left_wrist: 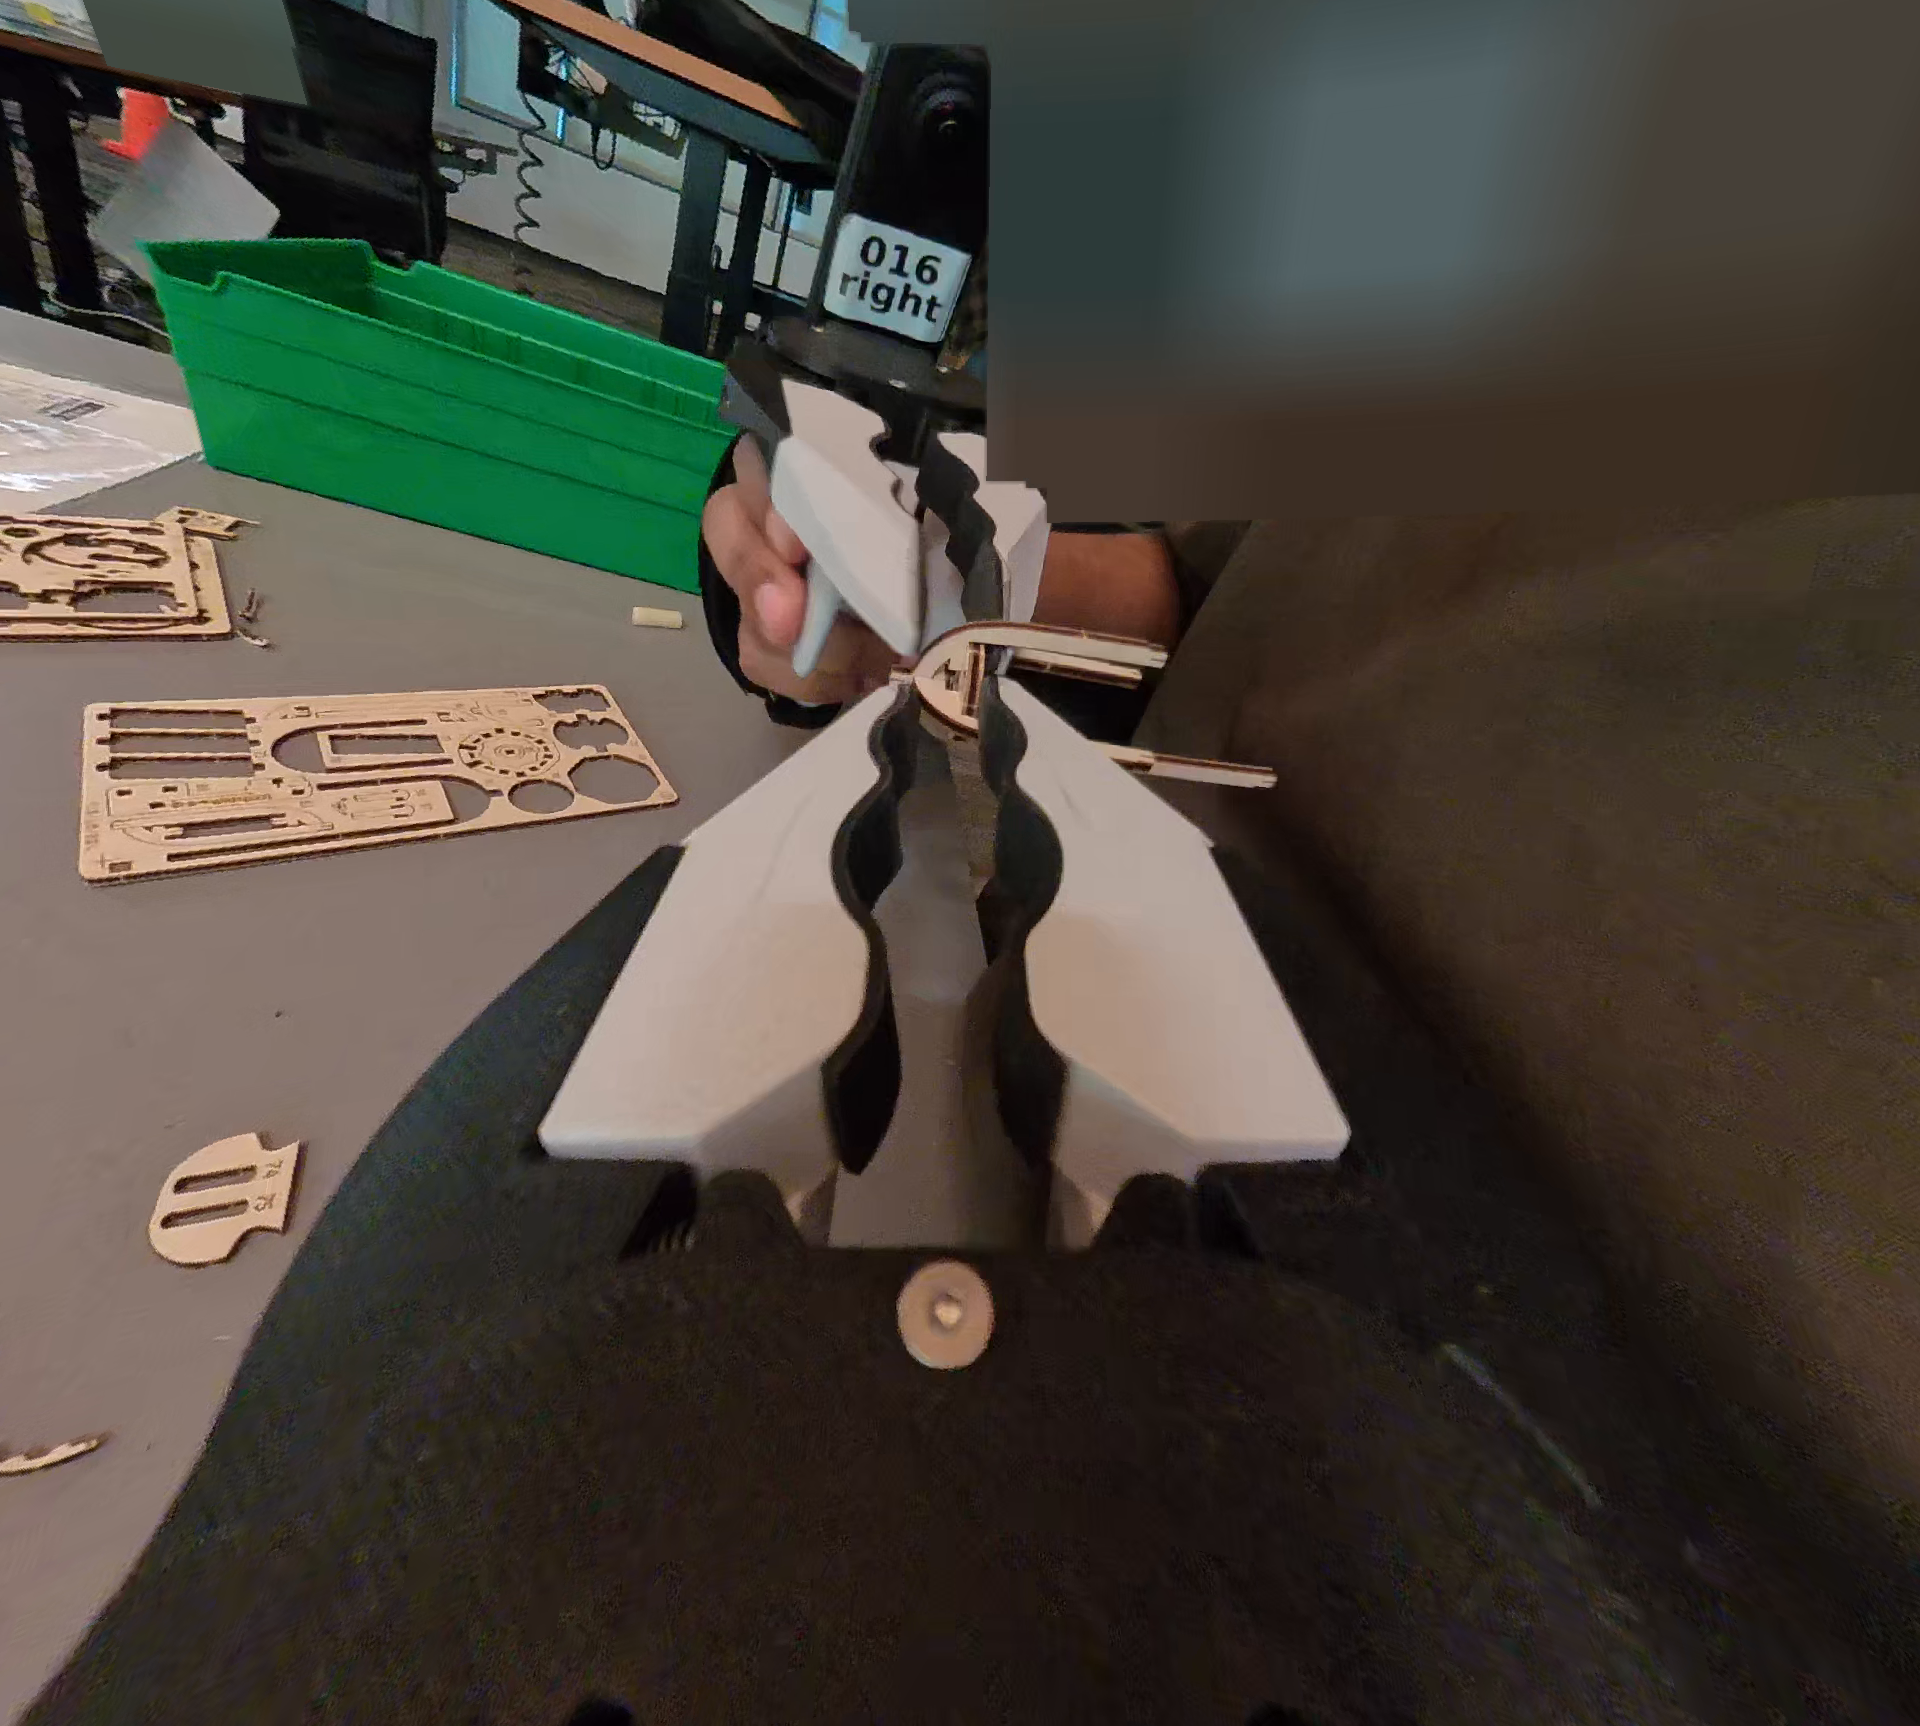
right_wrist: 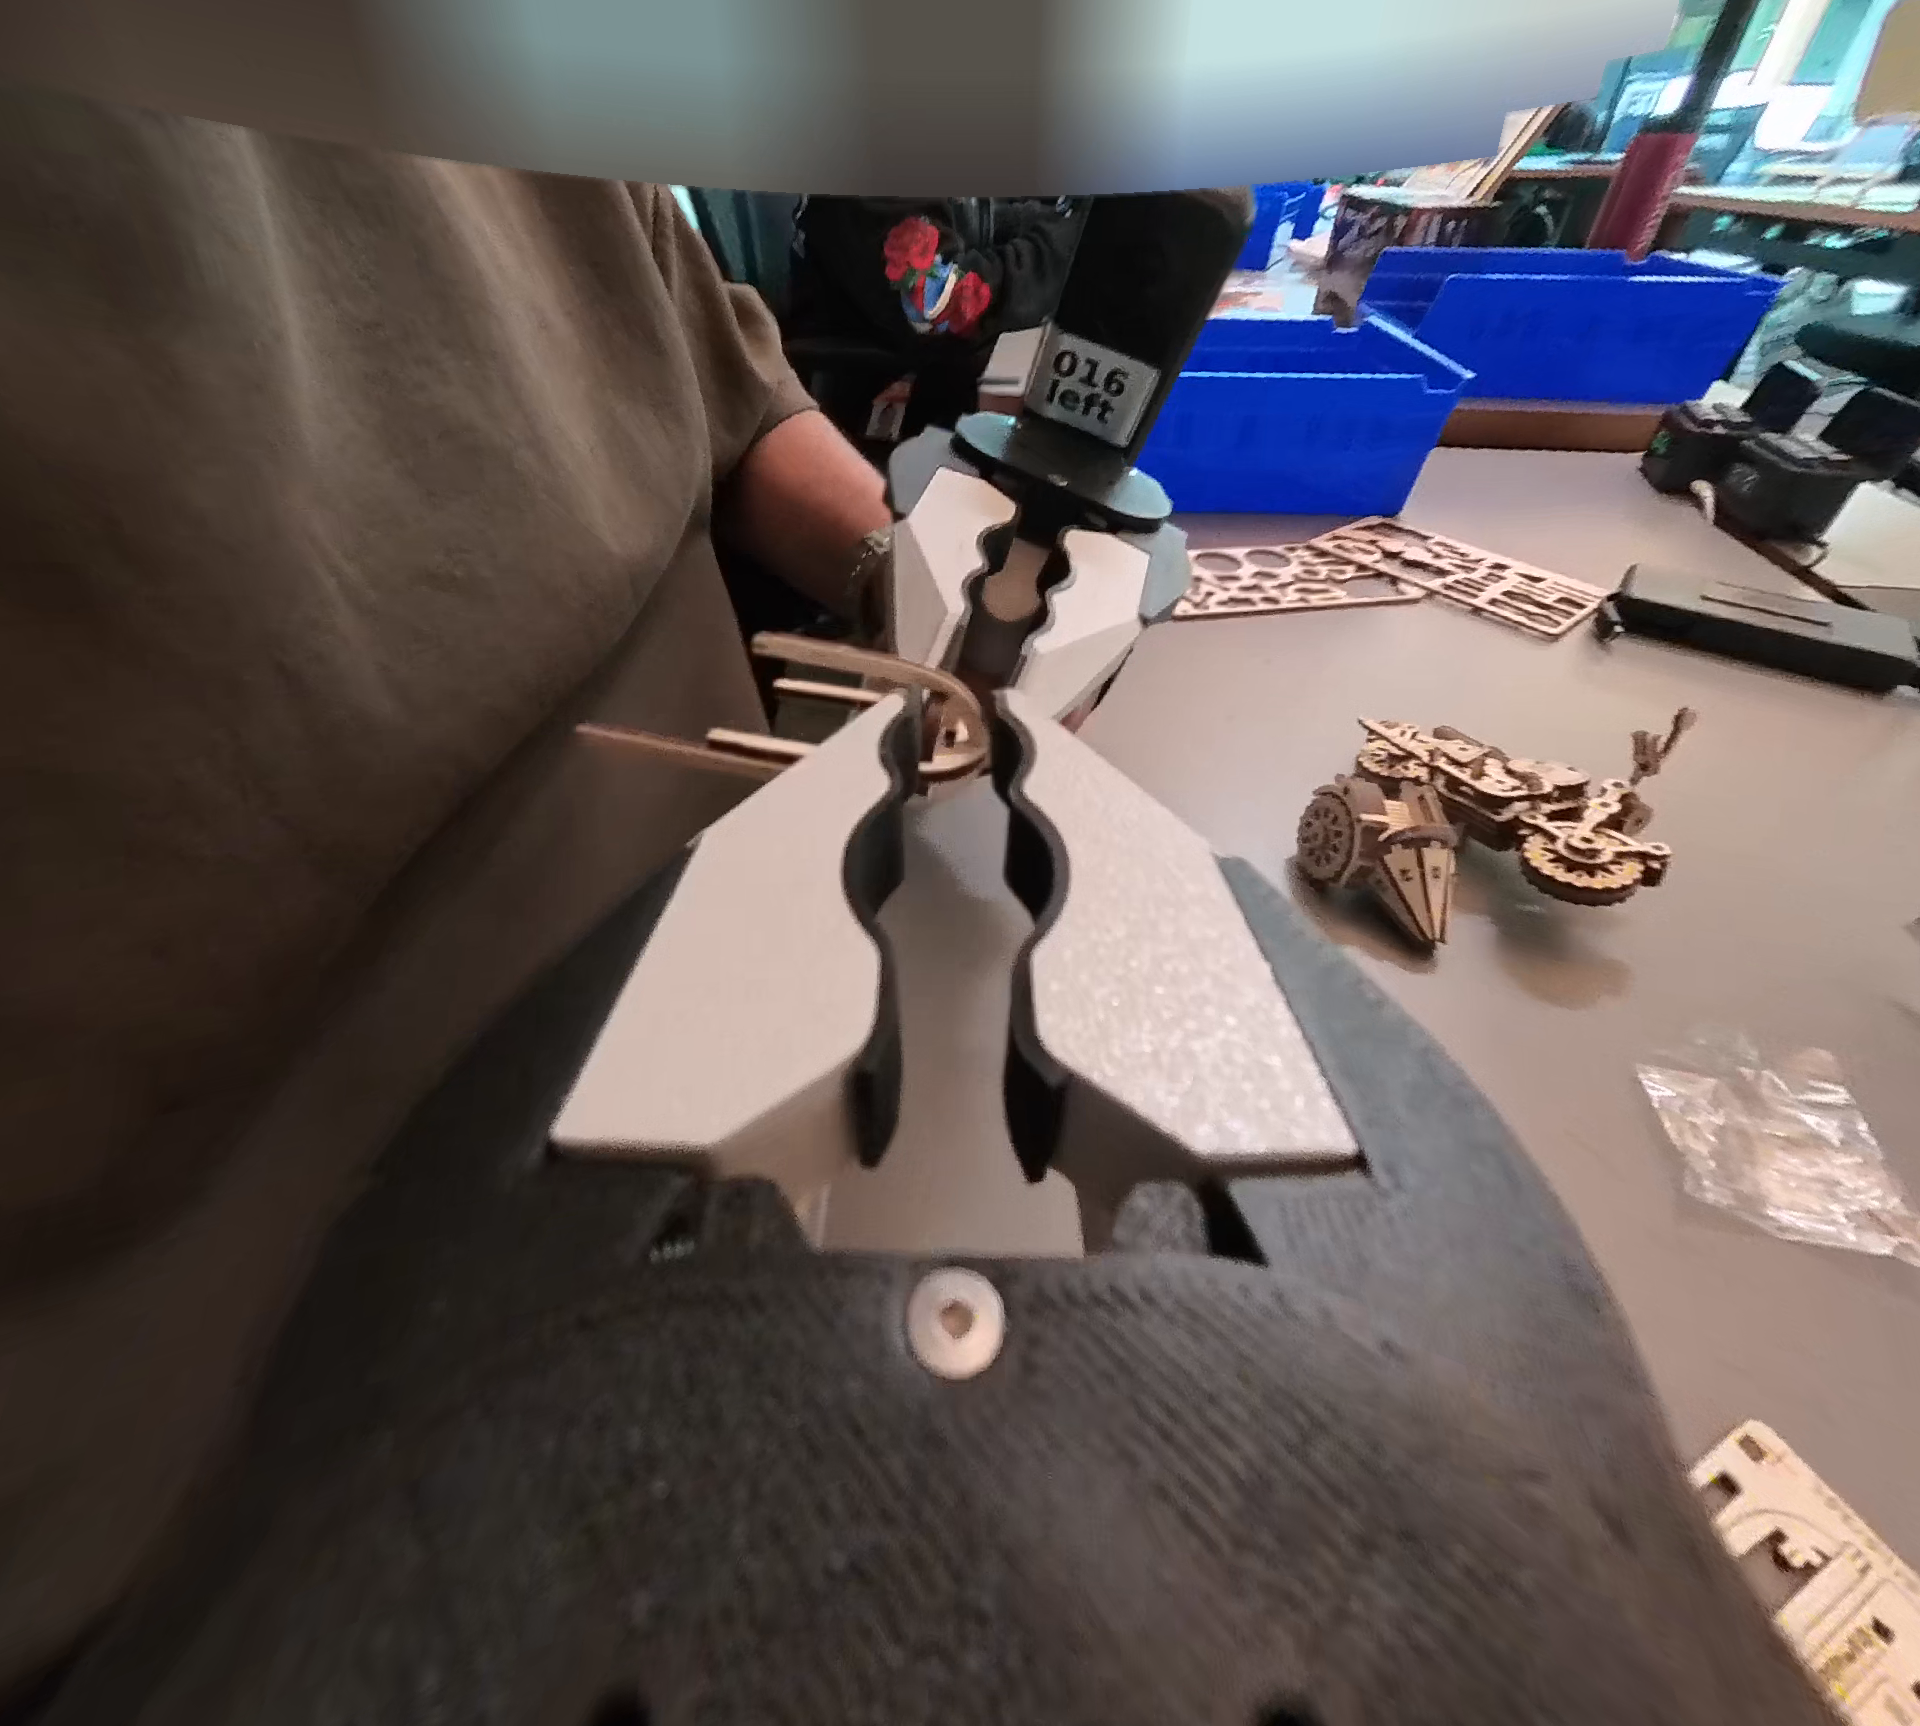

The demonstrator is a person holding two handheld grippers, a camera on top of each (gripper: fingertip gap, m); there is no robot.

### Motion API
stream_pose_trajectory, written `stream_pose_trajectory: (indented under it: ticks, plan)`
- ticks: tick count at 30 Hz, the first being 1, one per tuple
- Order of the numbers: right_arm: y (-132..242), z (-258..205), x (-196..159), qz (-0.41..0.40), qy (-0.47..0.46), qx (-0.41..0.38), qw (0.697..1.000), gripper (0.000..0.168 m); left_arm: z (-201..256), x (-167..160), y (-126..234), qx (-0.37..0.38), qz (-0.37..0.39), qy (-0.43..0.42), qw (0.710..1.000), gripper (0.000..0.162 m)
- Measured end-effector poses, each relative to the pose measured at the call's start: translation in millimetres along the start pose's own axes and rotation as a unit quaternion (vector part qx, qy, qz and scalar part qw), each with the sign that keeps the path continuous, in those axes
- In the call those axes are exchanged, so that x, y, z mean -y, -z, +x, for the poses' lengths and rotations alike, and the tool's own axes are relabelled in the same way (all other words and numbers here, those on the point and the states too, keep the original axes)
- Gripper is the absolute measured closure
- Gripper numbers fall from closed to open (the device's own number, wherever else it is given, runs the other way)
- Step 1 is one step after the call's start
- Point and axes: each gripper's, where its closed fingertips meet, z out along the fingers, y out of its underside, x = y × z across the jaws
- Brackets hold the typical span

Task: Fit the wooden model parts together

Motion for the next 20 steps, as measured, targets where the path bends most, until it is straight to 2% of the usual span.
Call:
stream_pose_trajectory:
  ticks: [2, 3, 9, 11, 15, 20]
  plan:
    - [2.6, 9.9, 0.3, 0.007, -0.018, -0.021, 1.000, 0.126, -3.3, 2.6, 2.4, 0.002, 0.009, 0.009, 1.000, 0.151]
    - [5.1, 12.8, 0.2, 0.010, -0.030, -0.021, 0.999, 0.123, -4.9, 3.5, 3.7, 0.002, 0.012, 0.019, 1.000, 0.151]
    - [13.1, 20.7, -0.5, 0.038, -0.128, 0.014, 0.991, 0.123, -18.0, 15.8, 13.0, 0.001, 0.060, 0.091, 0.994, 0.151]
    - [12.4, 21.3, -1.8, 0.034, -0.130, 0.016, 0.991, 0.125, -22.1, 20.8, 17.0, -0.009, 0.083, 0.128, 0.988, 0.151]
    - [7.9, 28.6, -12.4, -0.005, -0.060, -0.037, 0.998, 0.132, -30.0, 28.4, 24.6, -0.025, 0.125, 0.189, 0.974, 0.152]
    - [3.4, 34.0, 0.4, 0.012, 0.051, -0.106, 0.993, 0.135, -25.2, 27.9, 20.6, -0.066, 0.132, 0.243, 0.959, 0.151]
